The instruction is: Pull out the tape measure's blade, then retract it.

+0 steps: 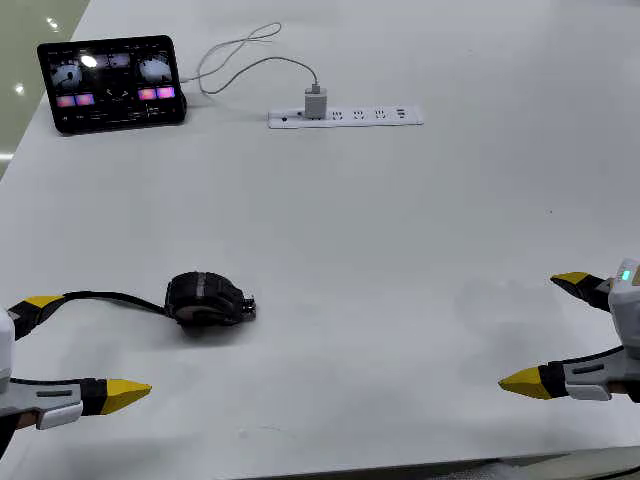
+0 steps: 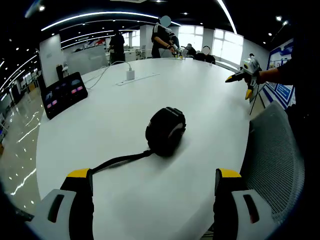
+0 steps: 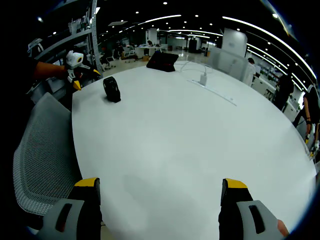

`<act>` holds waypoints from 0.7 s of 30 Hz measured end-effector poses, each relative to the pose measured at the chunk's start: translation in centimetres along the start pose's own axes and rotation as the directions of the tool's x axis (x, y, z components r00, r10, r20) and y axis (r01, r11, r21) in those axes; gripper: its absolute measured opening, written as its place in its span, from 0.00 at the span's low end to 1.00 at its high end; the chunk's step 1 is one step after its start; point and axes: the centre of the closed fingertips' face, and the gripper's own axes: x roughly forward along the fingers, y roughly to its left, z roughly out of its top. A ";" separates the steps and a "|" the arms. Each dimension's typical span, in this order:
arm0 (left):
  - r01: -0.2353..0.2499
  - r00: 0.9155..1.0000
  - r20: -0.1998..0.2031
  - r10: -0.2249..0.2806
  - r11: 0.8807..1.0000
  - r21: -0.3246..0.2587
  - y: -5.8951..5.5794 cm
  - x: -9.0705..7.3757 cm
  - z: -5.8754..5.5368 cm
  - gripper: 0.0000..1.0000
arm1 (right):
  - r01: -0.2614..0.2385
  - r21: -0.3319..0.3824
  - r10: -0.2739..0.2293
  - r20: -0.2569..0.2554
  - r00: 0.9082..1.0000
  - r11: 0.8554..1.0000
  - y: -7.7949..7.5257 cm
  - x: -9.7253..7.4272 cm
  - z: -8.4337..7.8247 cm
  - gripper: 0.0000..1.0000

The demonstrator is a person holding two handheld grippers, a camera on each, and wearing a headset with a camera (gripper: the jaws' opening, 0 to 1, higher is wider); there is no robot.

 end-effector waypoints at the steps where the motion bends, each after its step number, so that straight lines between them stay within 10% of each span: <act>1: 0.001 1.000 0.001 -0.001 1.000 -0.005 0.0 0.0 0.0 0.99 | 0.001 -0.002 -0.001 0.001 1.000 1.000 0.0 0.0 0.0 0.99; 21: 0.030 1.000 -0.008 -0.030 0.999 0.030 0.1 0.0 0.7 0.99 | -0.017 -0.015 0.017 0.012 1.000 1.000 0.4 0.1 0.3 0.99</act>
